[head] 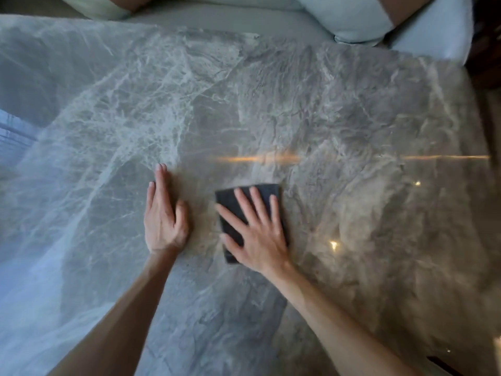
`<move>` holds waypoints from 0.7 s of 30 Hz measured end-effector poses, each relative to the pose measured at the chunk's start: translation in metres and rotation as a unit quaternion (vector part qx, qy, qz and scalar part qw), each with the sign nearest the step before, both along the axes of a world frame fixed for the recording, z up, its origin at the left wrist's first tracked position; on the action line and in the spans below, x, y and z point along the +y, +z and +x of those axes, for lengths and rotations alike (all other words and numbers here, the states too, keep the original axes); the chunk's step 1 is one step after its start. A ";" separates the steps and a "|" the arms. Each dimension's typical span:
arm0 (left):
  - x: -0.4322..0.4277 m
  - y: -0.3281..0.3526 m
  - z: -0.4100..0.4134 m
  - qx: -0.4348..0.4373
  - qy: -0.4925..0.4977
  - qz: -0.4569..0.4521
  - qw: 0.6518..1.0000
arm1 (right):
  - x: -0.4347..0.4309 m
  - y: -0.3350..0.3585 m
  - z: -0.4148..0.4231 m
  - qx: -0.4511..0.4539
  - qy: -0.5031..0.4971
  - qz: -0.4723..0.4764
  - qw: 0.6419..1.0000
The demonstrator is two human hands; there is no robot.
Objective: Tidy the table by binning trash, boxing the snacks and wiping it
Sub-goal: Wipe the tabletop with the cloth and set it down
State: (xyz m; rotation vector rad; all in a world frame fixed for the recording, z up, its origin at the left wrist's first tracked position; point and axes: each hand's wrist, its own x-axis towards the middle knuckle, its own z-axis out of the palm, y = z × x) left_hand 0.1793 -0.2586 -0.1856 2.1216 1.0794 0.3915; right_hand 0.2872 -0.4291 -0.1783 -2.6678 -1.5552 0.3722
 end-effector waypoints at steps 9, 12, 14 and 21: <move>0.001 -0.004 -0.004 -0.100 0.013 -0.080 0.992 | 0.077 -0.022 0.090 -0.020 -0.274 0.019 0.961; -0.004 0.009 -0.006 -0.178 0.063 -0.201 0.961 | 0.091 -0.016 -0.024 0.003 -0.032 0.024 0.999; -0.019 0.032 -0.016 -0.162 0.076 -0.181 0.967 | 0.052 -0.008 -0.070 0.037 0.064 0.026 0.997; -0.098 0.054 -0.050 -0.013 0.043 -0.186 0.982 | -0.097 0.010 -0.042 0.050 0.122 -0.027 0.991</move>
